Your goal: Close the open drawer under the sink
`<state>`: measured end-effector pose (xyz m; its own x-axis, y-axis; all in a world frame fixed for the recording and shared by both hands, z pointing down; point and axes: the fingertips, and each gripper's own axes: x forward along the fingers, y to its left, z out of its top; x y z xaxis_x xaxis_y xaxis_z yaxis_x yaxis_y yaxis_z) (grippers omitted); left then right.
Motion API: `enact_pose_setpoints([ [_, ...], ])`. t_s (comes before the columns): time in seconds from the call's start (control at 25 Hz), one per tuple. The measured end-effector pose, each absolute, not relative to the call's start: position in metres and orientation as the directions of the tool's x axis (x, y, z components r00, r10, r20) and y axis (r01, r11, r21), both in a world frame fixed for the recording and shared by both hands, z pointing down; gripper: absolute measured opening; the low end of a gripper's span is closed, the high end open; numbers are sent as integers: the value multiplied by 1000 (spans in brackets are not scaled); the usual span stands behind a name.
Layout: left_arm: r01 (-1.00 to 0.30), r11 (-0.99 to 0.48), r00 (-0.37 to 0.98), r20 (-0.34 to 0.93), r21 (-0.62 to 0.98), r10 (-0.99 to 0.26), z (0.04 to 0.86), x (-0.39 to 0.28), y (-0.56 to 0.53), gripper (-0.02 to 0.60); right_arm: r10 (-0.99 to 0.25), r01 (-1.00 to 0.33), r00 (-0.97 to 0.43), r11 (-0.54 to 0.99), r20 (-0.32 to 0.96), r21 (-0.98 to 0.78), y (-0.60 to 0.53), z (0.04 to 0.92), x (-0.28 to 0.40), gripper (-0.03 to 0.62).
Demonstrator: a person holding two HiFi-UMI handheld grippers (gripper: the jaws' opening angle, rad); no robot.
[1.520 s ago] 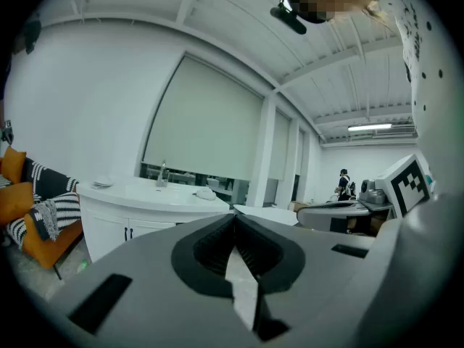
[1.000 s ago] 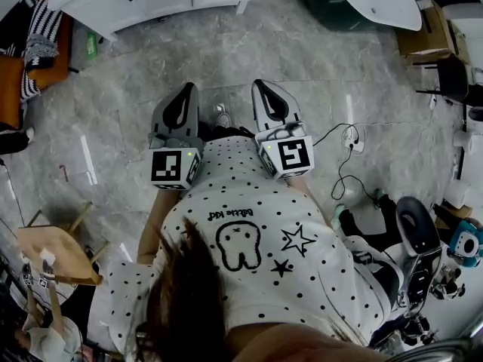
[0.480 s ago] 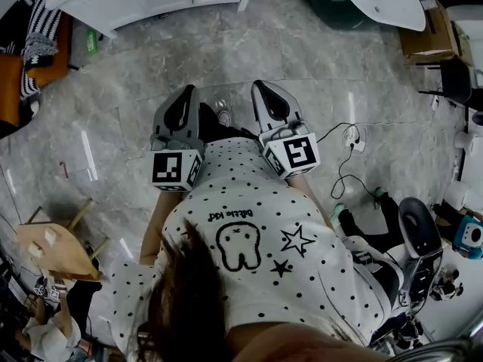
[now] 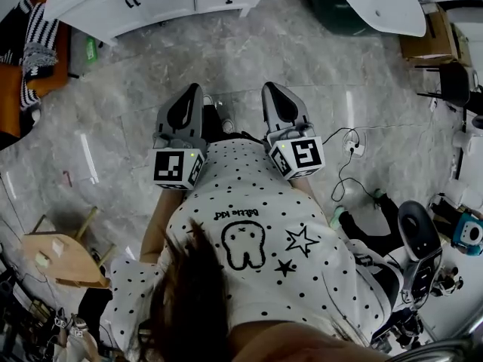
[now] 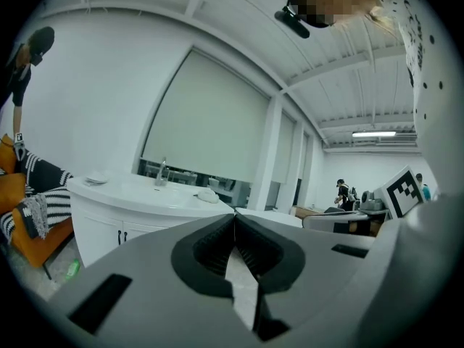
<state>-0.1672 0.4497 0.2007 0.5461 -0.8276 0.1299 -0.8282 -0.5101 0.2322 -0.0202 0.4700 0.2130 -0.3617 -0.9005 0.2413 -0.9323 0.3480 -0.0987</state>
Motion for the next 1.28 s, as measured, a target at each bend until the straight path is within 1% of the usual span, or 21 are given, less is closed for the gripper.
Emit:
enact_pose_setpoints([
  [0.28, -802, -543, 582, 123, 249, -804, 190, -175, 392, 8, -909, -948, -318, 310, 269, -73, 421, 208, -34, 14],
  [0.56, -789, -572, 605, 121, 226, -787, 193, -186, 369, 8, -916, -955, -296, 276, 270, -108, 395, 216, -46, 14],
  [0.84, -809, -533, 573, 135, 246, -808, 201, -206, 352, 8, -907, -945, -325, 300, 268, -128, 378, 221, -63, 14],
  [1.28, -854, -449, 500, 180, 264, -847, 208, -208, 319, 8, -884, -930, -365, 335, 292, -150, 330, 227, -51, 14],
])
